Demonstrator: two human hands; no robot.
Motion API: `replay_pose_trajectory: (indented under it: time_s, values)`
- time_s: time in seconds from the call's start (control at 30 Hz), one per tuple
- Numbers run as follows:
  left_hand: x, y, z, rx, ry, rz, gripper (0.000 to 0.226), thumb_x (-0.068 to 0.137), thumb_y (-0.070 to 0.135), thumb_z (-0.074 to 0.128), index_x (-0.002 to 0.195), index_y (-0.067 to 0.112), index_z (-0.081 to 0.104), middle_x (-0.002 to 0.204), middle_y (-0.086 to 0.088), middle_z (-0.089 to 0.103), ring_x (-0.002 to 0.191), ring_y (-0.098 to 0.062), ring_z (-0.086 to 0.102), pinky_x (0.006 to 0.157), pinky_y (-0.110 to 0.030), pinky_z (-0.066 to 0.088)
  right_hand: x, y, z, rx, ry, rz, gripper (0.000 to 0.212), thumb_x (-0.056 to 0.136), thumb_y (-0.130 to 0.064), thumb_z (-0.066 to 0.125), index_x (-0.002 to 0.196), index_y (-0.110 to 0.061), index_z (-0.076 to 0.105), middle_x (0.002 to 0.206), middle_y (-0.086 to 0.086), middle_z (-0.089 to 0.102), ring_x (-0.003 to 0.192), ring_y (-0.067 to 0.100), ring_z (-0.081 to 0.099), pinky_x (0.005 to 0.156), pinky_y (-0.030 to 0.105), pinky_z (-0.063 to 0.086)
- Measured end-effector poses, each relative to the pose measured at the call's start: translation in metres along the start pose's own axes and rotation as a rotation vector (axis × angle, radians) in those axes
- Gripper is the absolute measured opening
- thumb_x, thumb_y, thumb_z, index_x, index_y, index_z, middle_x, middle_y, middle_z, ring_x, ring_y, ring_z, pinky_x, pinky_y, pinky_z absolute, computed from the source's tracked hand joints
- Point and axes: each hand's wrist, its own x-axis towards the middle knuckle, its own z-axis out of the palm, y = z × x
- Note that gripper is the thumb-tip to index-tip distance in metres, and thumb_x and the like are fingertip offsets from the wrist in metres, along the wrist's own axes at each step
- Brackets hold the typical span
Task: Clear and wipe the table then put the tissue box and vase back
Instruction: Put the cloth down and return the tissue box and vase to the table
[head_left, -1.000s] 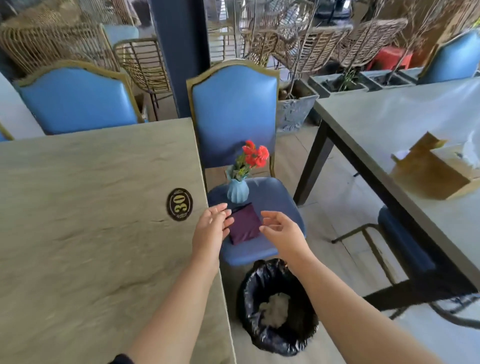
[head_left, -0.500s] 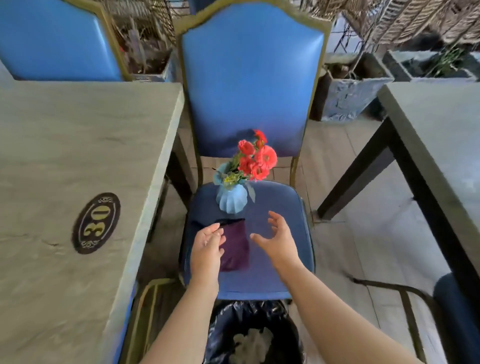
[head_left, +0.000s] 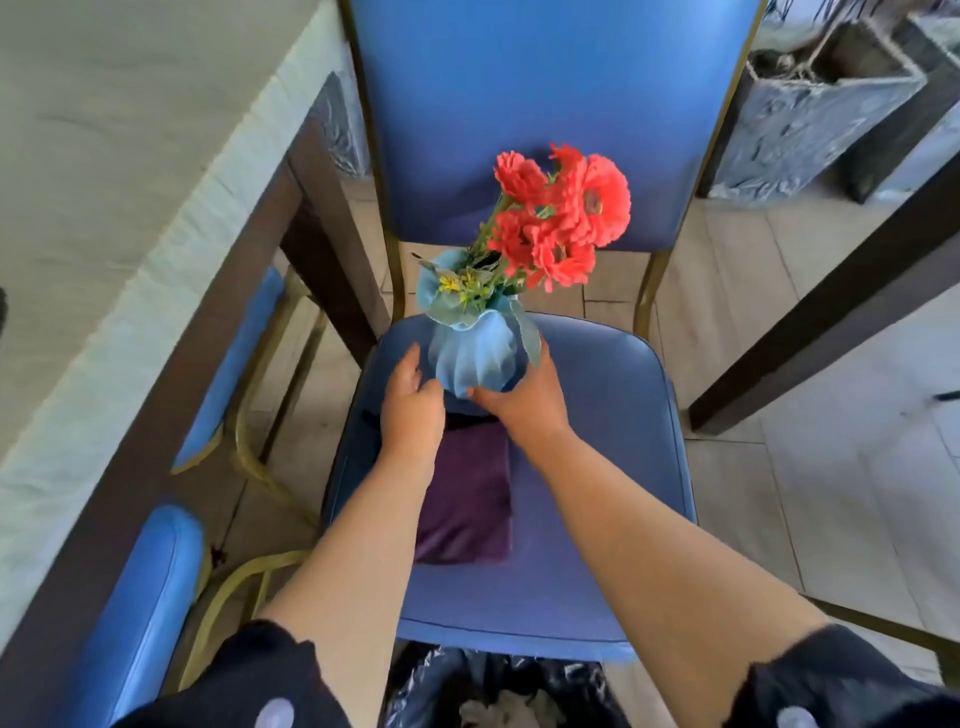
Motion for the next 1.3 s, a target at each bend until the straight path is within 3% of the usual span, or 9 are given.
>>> replay_pose_trajectory:
  time_s: [0.17, 0.43, 0.57, 0.63, 0.7, 0.87, 1.0, 1.2, 1.3]
  values:
    - [0.003, 0.0, 0.007, -0.026, -0.044, 0.01, 0.049, 0.094, 0.01, 0.045, 0.14, 0.028, 0.047, 0.134, 0.007, 0.058, 0.119, -0.008, 0.055, 0.107, -0.036, 0.042, 0.002, -0.002, -0.001, 0.001, 0.007, -0.023, 0.079, 0.064, -0.017, 0.082, 0.132, -0.026, 0.043, 0.118, -0.005, 0.055, 0.112, 0.016, 0.055, 0.091, 0.034, 0.049]
    - [-0.061, 0.052, -0.01, -0.129, -0.07, -0.053, 0.059, 0.078, 0.022, 0.046, 0.131, 0.047, 0.049, 0.136, 0.014, 0.052, 0.121, -0.01, 0.053, 0.106, -0.041, 0.043, -0.04, -0.054, -0.033, -0.022, 0.029, 0.014, 0.07, 0.068, -0.022, 0.081, 0.129, -0.025, 0.046, 0.115, -0.01, 0.058, 0.104, 0.01, 0.058, 0.075, 0.015, 0.044]
    - [-0.117, 0.107, -0.038, -0.199, -0.071, -0.051, 0.055, 0.092, 0.009, 0.043, 0.137, 0.039, 0.046, 0.12, 0.019, 0.058, 0.092, 0.0, 0.059, 0.087, -0.029, 0.049, -0.084, -0.117, -0.055, -0.013, 0.03, -0.017, 0.077, 0.066, -0.026, 0.082, 0.133, -0.029, 0.044, 0.117, -0.01, 0.058, 0.106, 0.01, 0.059, 0.086, 0.027, 0.05]
    - [-0.147, 0.129, -0.057, -0.245, -0.083, -0.044, 0.054, 0.093, 0.008, 0.044, 0.138, 0.038, 0.046, 0.128, 0.015, 0.057, 0.103, -0.002, 0.061, 0.083, -0.025, 0.049, -0.112, -0.149, -0.062, -0.006, 0.024, -0.029, 0.075, 0.065, -0.027, 0.082, 0.131, -0.029, 0.045, 0.118, -0.009, 0.059, 0.107, 0.012, 0.059, 0.087, 0.03, 0.051]
    - [-0.177, 0.147, -0.08, -0.283, -0.073, -0.048, 0.053, 0.093, 0.01, 0.046, 0.138, 0.039, 0.047, 0.134, 0.013, 0.055, 0.112, -0.004, 0.059, 0.078, -0.022, 0.048, -0.14, -0.179, -0.064, -0.008, 0.005, -0.046, 0.075, 0.066, -0.028, 0.082, 0.131, -0.028, 0.045, 0.119, -0.008, 0.059, 0.107, 0.012, 0.059, 0.088, 0.032, 0.052]
    - [-0.243, 0.193, -0.154, -0.316, -0.029, -0.031, 0.051, 0.092, 0.009, 0.049, 0.134, 0.038, 0.051, 0.126, 0.01, 0.062, 0.104, -0.007, 0.063, 0.078, -0.022, 0.05, -0.21, -0.253, -0.049, -0.017, -0.026, -0.084, 0.073, 0.067, -0.03, 0.082, 0.13, -0.027, 0.044, 0.116, -0.008, 0.062, 0.106, 0.013, 0.061, 0.089, 0.034, 0.052]
    - [-0.284, 0.213, -0.232, -0.268, 0.007, -0.011, 0.051, 0.093, 0.003, 0.038, 0.134, 0.03, 0.052, 0.094, 0.02, 0.065, 0.081, -0.003, 0.06, 0.068, -0.018, 0.051, -0.27, -0.299, -0.012, 0.042, -0.038, -0.135, 0.076, 0.065, -0.032, 0.082, 0.13, -0.027, 0.044, 0.119, -0.007, 0.062, 0.106, 0.013, 0.061, 0.09, 0.034, 0.053]
    - [-0.329, 0.21, -0.362, -0.168, 0.015, 0.044, 0.051, 0.091, 0.005, 0.036, 0.131, 0.031, 0.053, 0.066, 0.035, 0.063, 0.091, -0.014, 0.061, 0.079, -0.028, 0.044, -0.354, -0.348, 0.079, 0.063, -0.038, -0.167, 0.078, 0.065, -0.033, 0.083, 0.132, -0.022, 0.045, 0.116, -0.003, 0.062, 0.103, 0.018, 0.062, 0.086, 0.037, 0.053]
    - [-0.344, 0.207, -0.425, -0.158, -0.002, 0.056, 0.049, 0.091, 0.006, 0.038, 0.129, 0.032, 0.054, 0.063, 0.035, 0.064, 0.089, -0.012, 0.062, 0.086, -0.029, 0.043, -0.391, -0.369, 0.125, 0.067, -0.053, -0.171, 0.076, 0.07, -0.029, 0.082, 0.135, -0.021, 0.044, 0.12, -0.004, 0.059, 0.106, 0.015, 0.06, 0.079, 0.029, 0.048]
